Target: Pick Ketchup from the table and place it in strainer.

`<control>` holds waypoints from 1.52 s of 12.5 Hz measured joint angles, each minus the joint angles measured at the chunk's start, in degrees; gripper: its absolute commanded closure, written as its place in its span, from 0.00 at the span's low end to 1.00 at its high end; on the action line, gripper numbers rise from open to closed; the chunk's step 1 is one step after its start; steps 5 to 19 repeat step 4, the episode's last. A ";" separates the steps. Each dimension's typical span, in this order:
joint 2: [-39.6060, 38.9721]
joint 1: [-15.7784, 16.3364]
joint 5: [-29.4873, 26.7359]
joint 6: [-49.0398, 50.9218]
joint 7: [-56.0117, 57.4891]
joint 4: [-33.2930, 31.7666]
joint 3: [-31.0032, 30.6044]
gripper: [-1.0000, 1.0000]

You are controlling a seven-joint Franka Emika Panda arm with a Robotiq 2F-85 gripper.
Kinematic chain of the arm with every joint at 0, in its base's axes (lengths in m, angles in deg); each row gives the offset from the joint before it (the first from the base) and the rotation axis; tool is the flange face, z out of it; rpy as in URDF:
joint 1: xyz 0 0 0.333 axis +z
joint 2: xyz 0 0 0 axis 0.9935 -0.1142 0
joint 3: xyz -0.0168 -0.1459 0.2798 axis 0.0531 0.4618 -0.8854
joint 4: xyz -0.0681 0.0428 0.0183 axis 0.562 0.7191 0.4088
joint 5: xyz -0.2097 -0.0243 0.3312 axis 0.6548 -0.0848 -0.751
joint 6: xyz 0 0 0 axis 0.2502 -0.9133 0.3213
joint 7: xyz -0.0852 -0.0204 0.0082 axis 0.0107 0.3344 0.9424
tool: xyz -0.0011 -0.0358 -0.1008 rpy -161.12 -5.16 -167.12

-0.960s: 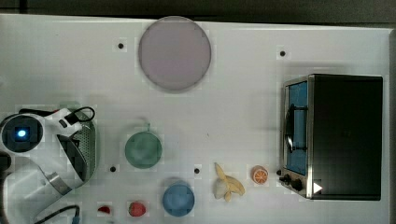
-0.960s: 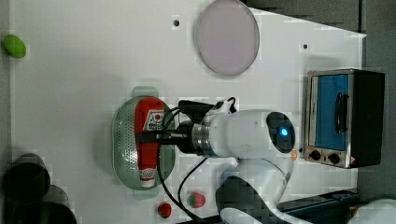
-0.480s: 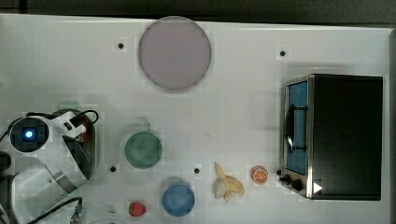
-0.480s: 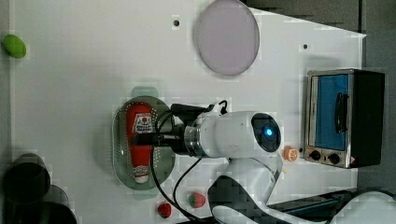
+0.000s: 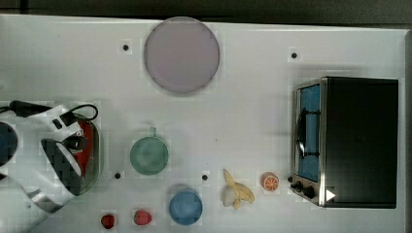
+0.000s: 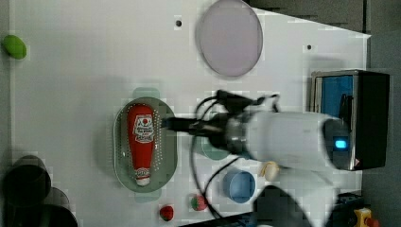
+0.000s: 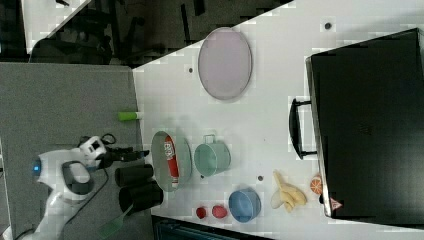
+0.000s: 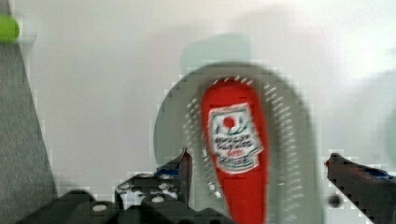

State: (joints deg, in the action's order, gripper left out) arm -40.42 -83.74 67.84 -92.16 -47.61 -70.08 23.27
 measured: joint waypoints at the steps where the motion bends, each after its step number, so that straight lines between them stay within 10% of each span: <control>1: 3.14 -1.43 0.02 3.61 -0.41 1.12 0.20 0.00; 4: 9.46 -5.53 -0.96 13.54 -0.74 6.10 2.91 0.00; 19: 9.46 -5.53 -0.96 13.54 -0.74 6.10 2.91 0.00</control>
